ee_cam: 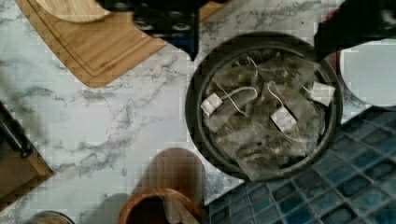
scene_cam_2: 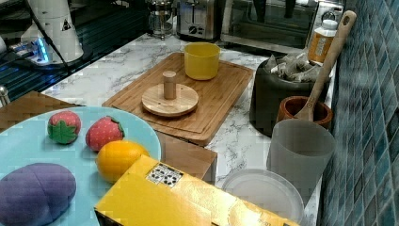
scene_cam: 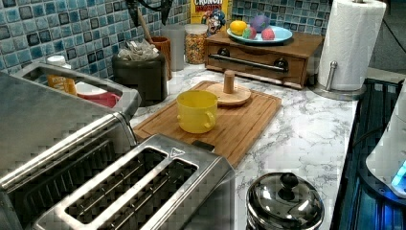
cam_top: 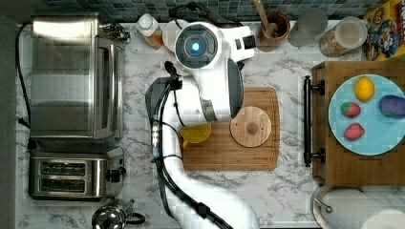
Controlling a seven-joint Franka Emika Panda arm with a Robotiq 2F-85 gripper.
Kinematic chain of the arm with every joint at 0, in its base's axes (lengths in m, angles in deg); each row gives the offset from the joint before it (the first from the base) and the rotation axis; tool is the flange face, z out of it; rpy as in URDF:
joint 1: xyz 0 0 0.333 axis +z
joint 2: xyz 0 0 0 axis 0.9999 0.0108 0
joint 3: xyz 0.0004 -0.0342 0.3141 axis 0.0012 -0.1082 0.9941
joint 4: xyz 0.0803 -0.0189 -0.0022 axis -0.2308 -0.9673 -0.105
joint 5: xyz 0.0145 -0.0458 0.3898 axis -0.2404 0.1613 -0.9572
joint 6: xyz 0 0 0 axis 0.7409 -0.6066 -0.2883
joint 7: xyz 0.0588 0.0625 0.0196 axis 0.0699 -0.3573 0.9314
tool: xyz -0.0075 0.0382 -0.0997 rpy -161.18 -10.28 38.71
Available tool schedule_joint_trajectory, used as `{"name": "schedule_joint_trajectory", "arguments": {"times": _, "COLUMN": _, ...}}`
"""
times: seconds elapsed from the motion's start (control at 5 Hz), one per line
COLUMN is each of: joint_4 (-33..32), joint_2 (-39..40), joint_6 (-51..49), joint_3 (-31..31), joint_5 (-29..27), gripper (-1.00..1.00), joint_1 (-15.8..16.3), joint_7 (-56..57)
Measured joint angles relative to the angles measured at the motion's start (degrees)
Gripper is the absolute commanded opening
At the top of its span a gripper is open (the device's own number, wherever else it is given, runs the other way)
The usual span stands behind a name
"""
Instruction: Get a tea bag.
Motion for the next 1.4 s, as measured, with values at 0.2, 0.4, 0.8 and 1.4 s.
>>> {"name": "schedule_joint_trajectory", "arguments": {"times": 0.2, "joint_4": 6.2, "joint_2": 4.8, "joint_6": 0.4, "joint_3": 0.2, "joint_5": 0.0, "gripper": 1.00, "joint_1": 0.0, "joint_7": 0.0}}
{"name": "schedule_joint_trajectory", "arguments": {"times": 0.4, "joint_4": 11.8, "joint_2": 9.6, "joint_6": 0.6, "joint_3": 0.4, "joint_5": 0.0, "gripper": 1.00, "joint_1": 0.0, "joint_7": 0.0}}
{"name": "schedule_joint_trajectory", "arguments": {"times": 0.8, "joint_4": 15.4, "joint_2": 14.9, "joint_6": -2.1, "joint_3": -1.0, "joint_5": 0.0, "gripper": 1.00, "joint_1": 0.6, "joint_7": 0.0}}
{"name": "schedule_joint_trajectory", "arguments": {"times": 1.4, "joint_4": 17.6, "joint_2": 18.0, "joint_6": -1.1, "joint_3": -1.1, "joint_5": -0.3, "gripper": -1.00, "joint_1": 0.7, "joint_7": 0.0}}
